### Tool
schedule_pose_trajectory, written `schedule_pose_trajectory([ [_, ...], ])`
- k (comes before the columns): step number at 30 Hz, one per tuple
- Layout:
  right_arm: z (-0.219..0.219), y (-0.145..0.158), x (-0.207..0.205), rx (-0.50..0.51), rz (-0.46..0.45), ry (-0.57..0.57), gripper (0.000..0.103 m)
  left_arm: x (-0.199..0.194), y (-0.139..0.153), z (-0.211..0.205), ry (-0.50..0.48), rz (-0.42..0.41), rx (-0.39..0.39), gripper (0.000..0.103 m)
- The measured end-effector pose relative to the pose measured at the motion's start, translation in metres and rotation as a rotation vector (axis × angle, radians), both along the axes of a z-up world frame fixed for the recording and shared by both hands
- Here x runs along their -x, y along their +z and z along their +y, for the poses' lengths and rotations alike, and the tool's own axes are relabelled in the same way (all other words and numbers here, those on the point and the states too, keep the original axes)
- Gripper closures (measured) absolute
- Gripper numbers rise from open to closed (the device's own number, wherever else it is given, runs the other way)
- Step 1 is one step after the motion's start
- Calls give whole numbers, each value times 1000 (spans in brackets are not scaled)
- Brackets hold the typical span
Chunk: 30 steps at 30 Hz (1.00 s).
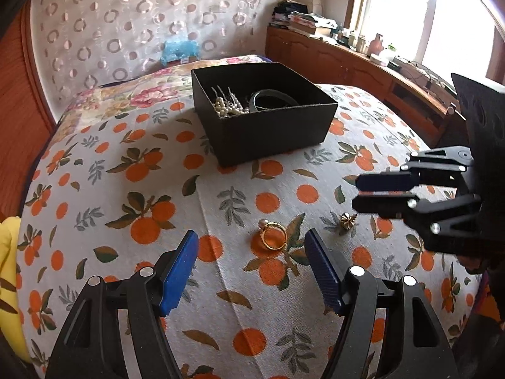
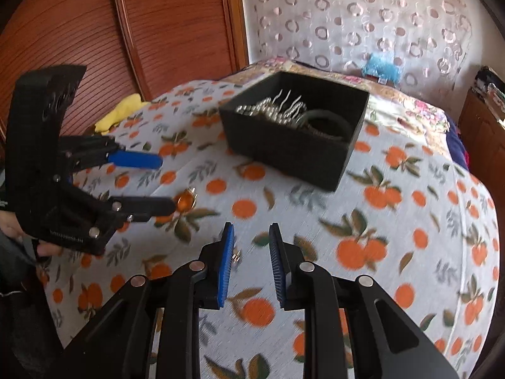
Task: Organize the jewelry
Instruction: 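Grasp the gold ring with left while right grasps the small flower brooch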
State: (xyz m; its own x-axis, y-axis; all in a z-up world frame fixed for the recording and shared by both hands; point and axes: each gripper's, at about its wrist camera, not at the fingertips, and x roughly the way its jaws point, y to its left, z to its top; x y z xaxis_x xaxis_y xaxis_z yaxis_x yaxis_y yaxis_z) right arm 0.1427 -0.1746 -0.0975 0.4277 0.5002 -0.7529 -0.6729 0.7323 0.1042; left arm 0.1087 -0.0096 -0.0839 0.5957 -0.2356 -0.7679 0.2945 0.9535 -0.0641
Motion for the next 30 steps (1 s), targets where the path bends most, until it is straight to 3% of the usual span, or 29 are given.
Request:
schedule_pose_trajectory([
  [2, 3, -4, 3, 3, 8, 12, 78, 0, -1, -1, -1, 1, -6, 36],
  [9, 14, -11, 6, 39, 14, 43, 78, 2, -5, -2, -9, 17, -7, 52],
  [13, 22, -12, 8, 99, -25, 54, 78, 0, -7, -1, -8, 22, -6, 54],
  [15, 24, -13, 12, 131, -57, 62, 84, 0, -8, -3, -12, 25, -6, 54],
  [22, 5, -8, 3, 97, -55, 12, 87, -4, -9, -13, -35, 20, -21, 56],
  [30, -7, -1, -5, 75, -64, -18, 86, -9, -8, -16, -33, 9, -33, 86],
])
